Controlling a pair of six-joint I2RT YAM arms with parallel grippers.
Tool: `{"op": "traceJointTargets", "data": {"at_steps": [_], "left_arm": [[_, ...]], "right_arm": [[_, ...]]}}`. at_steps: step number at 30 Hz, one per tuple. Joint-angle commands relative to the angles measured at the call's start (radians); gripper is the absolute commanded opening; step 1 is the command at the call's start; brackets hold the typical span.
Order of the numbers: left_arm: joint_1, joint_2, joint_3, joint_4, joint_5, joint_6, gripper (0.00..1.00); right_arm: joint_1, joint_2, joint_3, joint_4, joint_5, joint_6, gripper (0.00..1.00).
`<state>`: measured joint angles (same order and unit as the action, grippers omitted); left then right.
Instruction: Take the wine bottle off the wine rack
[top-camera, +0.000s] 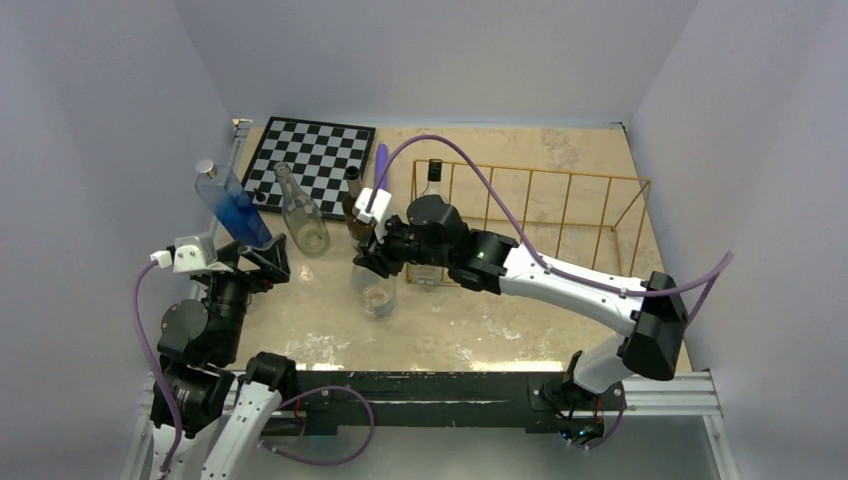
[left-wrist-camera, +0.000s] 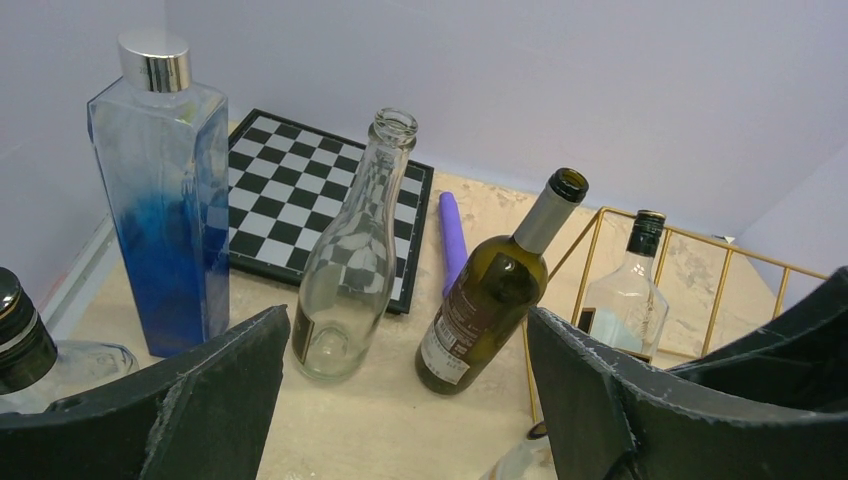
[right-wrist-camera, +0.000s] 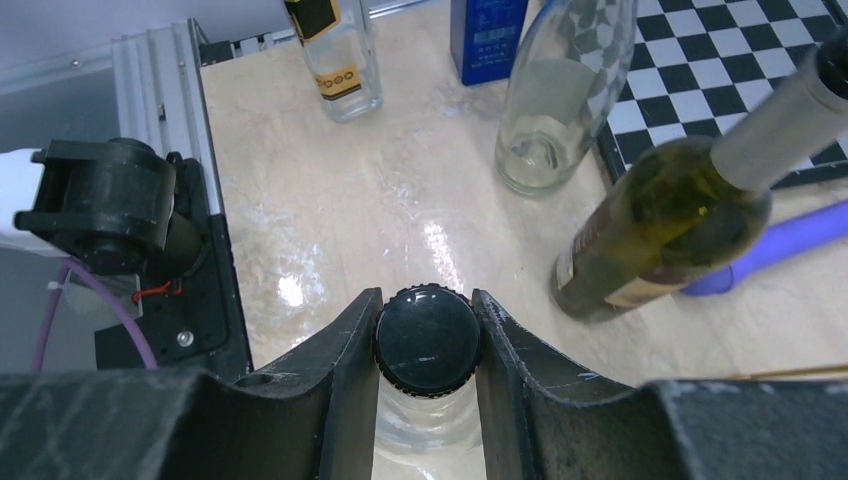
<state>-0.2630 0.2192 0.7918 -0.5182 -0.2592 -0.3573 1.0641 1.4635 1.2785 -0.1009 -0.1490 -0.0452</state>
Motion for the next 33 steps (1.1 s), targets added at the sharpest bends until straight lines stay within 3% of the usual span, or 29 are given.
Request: {"op": "traceJointTargets", "data": {"at_steps": [1,7,15,21,30,33], "left_arm": [[-0.001,-0.012,-0.005,0.016,-0.017,-0.014,0.91],[-0.001,-0.014,-0.008,0.022,-0.003,-0.009,0.92],[-0.001,-0.009,-0.016,0.036,0.046,0.004,0.93],[-0.001,0.002,-0.022,0.05,0.097,0.016,0.93],[-0.002,0.115,-0.03,0.111,0.405,0.024,0.92],[-0.005,0.161,-0.035,0.139,0.506,0.017,0.9]], "right_arm": [[0.015,0.021,0.151,0.253,0.016,-0.011,0.06],[0.03,0.087,0.177,0.262,0.029,-0.011,0.11],[0.033,0.093,0.153,0.27,0.069,-0.009,0.45],[0.031,0.041,0.124,0.264,0.08,0.022,0.61],[0.032,-0.206,-0.056,0.224,0.226,0.035,0.66],[0.032,-0.303,-0.145,0.239,0.283,0.018,0.74]]}}
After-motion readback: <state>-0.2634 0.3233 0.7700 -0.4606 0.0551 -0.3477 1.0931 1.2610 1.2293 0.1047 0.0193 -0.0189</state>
